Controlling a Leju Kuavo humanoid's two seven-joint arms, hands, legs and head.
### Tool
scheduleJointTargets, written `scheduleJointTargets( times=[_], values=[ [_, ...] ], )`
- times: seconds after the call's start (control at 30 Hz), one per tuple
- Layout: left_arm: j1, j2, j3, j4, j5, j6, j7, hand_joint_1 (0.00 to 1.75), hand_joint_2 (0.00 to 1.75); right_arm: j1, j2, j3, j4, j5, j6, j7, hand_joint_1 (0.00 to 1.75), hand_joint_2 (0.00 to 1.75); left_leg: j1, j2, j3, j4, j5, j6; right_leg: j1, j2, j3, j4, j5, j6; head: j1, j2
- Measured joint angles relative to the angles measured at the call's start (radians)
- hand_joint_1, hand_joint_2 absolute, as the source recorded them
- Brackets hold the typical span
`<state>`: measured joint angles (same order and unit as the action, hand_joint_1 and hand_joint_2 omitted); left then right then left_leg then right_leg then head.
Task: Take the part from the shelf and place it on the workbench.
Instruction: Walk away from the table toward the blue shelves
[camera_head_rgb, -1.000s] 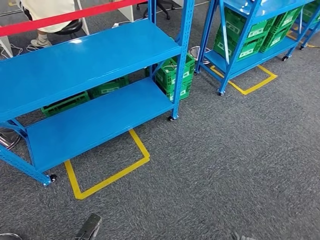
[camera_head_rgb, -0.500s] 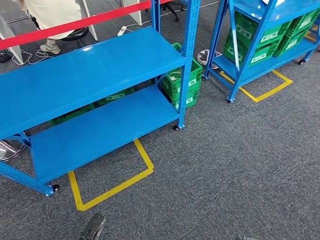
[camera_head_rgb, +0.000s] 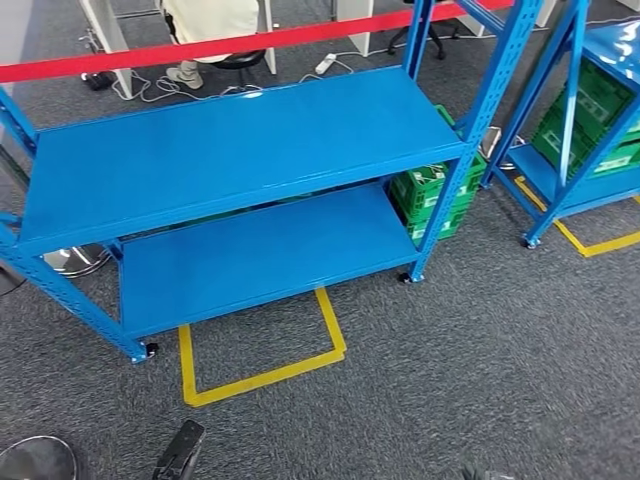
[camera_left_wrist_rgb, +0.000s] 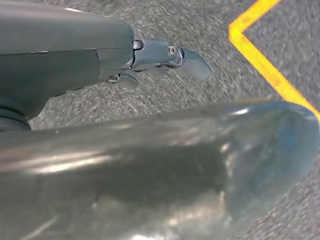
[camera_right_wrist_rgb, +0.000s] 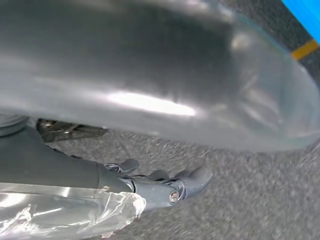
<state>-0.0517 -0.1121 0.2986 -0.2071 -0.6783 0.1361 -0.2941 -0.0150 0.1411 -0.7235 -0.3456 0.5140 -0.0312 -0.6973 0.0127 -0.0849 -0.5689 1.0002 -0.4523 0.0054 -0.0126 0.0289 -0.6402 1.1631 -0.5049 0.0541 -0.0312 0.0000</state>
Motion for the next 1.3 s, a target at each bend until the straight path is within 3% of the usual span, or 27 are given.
scheduleJointTargets(
  times=[0.03, 0.1, 0.17, 0.23, 0.3, 0.37, 0.4, 0.43, 0.47, 0.53, 0.57, 0.63, 0.73, 0.83, 0.9, 0.97, 1.03, 1.1, 1.17, 1.23, 1.3],
  values=[
    [-0.001, 0.000, 0.001, 0.000, 0.000, 0.000, 0.000, 0.00, 0.00, 0.000, 0.000, -0.001, 0.000, 0.001, 0.000, 0.000, 0.00, 0.00, -0.001, -0.014, 0.002, 0.002, -0.003, -0.004, -0.002, 0.023, 0.025, -0.063, 0.029, -0.004, 0.000, 0.000],
    [-0.001, -0.001, 0.003, 0.000, 0.000, 0.000, 0.000, 0.00, 0.00, -0.001, 0.000, -0.003, 0.001, 0.004, 0.000, 0.000, 0.00, 0.00, 0.002, -0.036, -0.001, 0.003, -0.004, -0.016, -0.003, 0.055, 0.054, -0.126, 0.042, -0.007, -0.001, 0.000],
    [0.002, 0.000, 0.005, 0.000, 0.000, 0.001, 0.000, 0.00, 0.00, -0.003, 0.000, -0.005, 0.002, 0.007, 0.000, -0.001, 0.00, 0.00, 0.006, -0.052, -0.007, -0.001, -0.002, -0.030, -0.002, 0.043, 0.063, -0.135, 0.039, -0.012, -0.001, 0.000],
    [0.005, 0.000, 0.008, 0.000, 0.000, 0.001, -0.001, 0.00, 0.00, -0.004, 0.000, -0.007, 0.002, 0.010, 0.000, -0.002, 0.00, 0.00, 0.004, -0.015, -0.017, 0.017, -0.016, -0.042, -0.003, 0.021, 0.068, -0.144, 0.042, -0.024, -0.007, 0.000],
    [0.001, 0.000, 0.011, 0.000, -0.001, -0.003, -0.003, 0.00, 0.00, -0.002, 0.000, -0.011, 0.002, 0.013, 0.001, -0.002, 0.00, 0.00, -0.001, 0.049, -0.065, 0.112, -0.071, -0.050, -0.003, -0.004, 0.073, -0.151, 0.042, -0.034, -0.015, 0.000],
    [-0.002, -0.001, 0.013, 0.000, -0.001, -0.009, -0.008, 0.00, 0.00, 0.000, 0.000, -0.013, 0.001, 0.014, 0.005, -0.002, 0.00, 0.00, -0.001, 0.071, -0.129, 0.238, -0.122, -0.055, -0.001, -0.026, 0.074, -0.152, 0.039, -0.038, -0.019, 0.000],
    [0.000, -0.001, 0.013, 0.000, -0.002, -0.011, -0.010, 0.00, 0.00, 0.000, 0.000, -0.014, 0.001, 0.014, 0.007, -0.002, 0.00, 0.00, 0.000, 0.073, -0.145, 0.268, -0.124, -0.056, -0.001, -0.034, 0.074, -0.152, 0.038, -0.039, -0.019, 0.000],
    [0.002, 0.000, 0.015, 0.000, -0.002, -0.012, -0.011, 0.00, 0.00, -0.001, 0.000, -0.015, 0.001, 0.014, 0.009, -0.002, 0.00, 0.00, 0.000, 0.073, -0.141, 0.261, -0.106, -0.056, -0.001, -0.040, 0.076, -0.152, 0.037, -0.039, -0.019, 0.000],
    [0.003, 0.000, 0.016, 0.000, -0.002, -0.012, -0.011, 0.00, 0.00, -0.001, 0.000, -0.015, 0.001, 0.014, 0.009, -0.002, 0.00, 0.00, 0.000, 0.074, -0.118, 0.217, -0.074, -0.055, -0.001, -0.043, 0.078, -0.152, 0.035, -0.037, -0.019, 0.000],
    [0.003, 0.001, 0.019, 0.000, -0.002, -0.013, -0.012, 0.00, 0.00, -0.003, 0.000, -0.016, 0.001, 0.014, 0.010, -0.002, 0.00, 0.00, -0.001, 0.083, -0.045, 0.082, -0.013, -0.051, 0.002, -0.047, 0.084, -0.150, 0.030, -0.030, -0.021, 0.000],
    [0.002, 0.001, 0.019, 0.000, -0.002, -0.013, -0.012, 0.00, 0.00, -0.003, 0.000, -0.016, 0.001, 0.014, 0.010, -0.002, 0.00, 0.00, -0.002, 0.087, -0.018, 0.030, -0.001, -0.045, 0.005, -0.048, 0.085, -0.150, 0.027, -0.025, -0.022, 0.000],
    [0.001, 0.001, 0.020, 0.000, -0.003, -0.014, -0.014, 0.00, 0.00, -0.003, 0.000, -0.017, 0.000, 0.014, 0.010, -0.002, 0.00, 0.00, -0.003, 0.090, 0.002, -0.014, -0.009, -0.030, 0.010, -0.050, 0.090, -0.151, 0.024, -0.012, -0.022, 0.000],
    [0.004, 0.000, 0.021, 0.000, -0.003, -0.014, -0.016, 0.00, 0.00, -0.004, 0.000, -0.018, 0.000, 0.015, 0.010, -0.003, 0.00, 0.00, -0.001, 0.083, 0.018, -0.021, -0.015, -0.004, 0.006, -0.048, 0.090, -0.127, 0.017, 0.006, -0.017, 0.000],
    [0.004, 0.002, 0.022, 0.000, -0.002, -0.013, -0.018, 0.00, 0.00, -0.006, 0.000, -0.019, 0.000, 0.016, 0.009, -0.003, 0.00, 0.00, -0.002, 0.082, 0.037, -0.021, -0.022, 0.010, 0.003, -0.037, 0.023, 0.000, -0.043, 0.011, -0.009, 0.000],
    [0.004, 0.001, 0.022, 0.000, -0.002, -0.013, -0.018, 0.00, 0.00, -0.005, 0.000, -0.019, 0.000, 0.016, 0.009, -0.003, 0.00, 0.00, -0.003, 0.081, 0.039, -0.021, -0.025, 0.012, 0.003, -0.035, -0.003, 0.047, -0.061, 0.012, -0.007, 0.000],
    [0.006, 0.001, 0.023, 0.000, -0.003, -0.014, -0.019, 0.00, 0.00, -0.003, 0.000, -0.019, 0.000, 0.016, 0.009, -0.003, 0.00, 0.00, -0.003, 0.078, 0.051, -0.021, -0.034, 0.011, 0.003, -0.035, -0.024, 0.060, -0.051, 0.013, -0.007, 0.000],
    [0.009, 0.000, 0.024, 0.000, -0.003, -0.014, -0.019, 0.00, 0.00, 0.000, 0.000, -0.020, 0.000, 0.016, 0.009, -0.003, 0.00, 0.00, -0.002, 0.069, 0.092, -0.020, -0.068, 0.002, 0.003, -0.032, -0.028, -0.015, 0.028, 0.013, -0.005, 0.000],
    [0.008, 0.000, 0.026, 0.000, -0.002, -0.014, -0.020, 0.00, 0.00, 0.000, 0.000, -0.021, 0.000, 0.016, 0.009, -0.002, 0.00, 0.00, -0.003, 0.064, 0.120, -0.022, -0.097, -0.012, 0.005, -0.029, -0.009, -0.108, 0.085, 0.003, -0.002, 0.000],
    [0.007, 0.000, 0.027, 0.000, -0.002, -0.014, -0.021, 0.00, 0.00, -0.001, 0.000, -0.022, 0.000, 0.016, 0.009, -0.002, 0.00, 0.00, -0.004, 0.064, 0.125, -0.025, -0.100, -0.024, 0.008, -0.028, 0.000, -0.117, 0.073, -0.016, -0.002, 0.000],
    [0.005, 0.001, 0.027, 0.000, -0.002, -0.012, -0.023, 0.00, 0.00, 0.000, 0.000, -0.025, 0.000, 0.015, 0.008, -0.003, 0.00, 0.00, -0.004, 0.066, 0.112, 0.008, -0.088, -0.035, 0.005, -0.029, 0.016, -0.125, 0.071, -0.028, -0.005, 0.000],
    [0.003, 0.000, 0.028, 0.000, -0.002, -0.005, -0.026, 0.00, 0.00, -0.001, 0.000, -0.028, 0.000, 0.014, 0.007, -0.003, 0.00, 0.00, -0.003, 0.071, 0.046, 0.114, -0.087, -0.044, 0.001, -0.031, 0.037, -0.136, 0.066, -0.037, -0.010, 0.000]
  ],
)
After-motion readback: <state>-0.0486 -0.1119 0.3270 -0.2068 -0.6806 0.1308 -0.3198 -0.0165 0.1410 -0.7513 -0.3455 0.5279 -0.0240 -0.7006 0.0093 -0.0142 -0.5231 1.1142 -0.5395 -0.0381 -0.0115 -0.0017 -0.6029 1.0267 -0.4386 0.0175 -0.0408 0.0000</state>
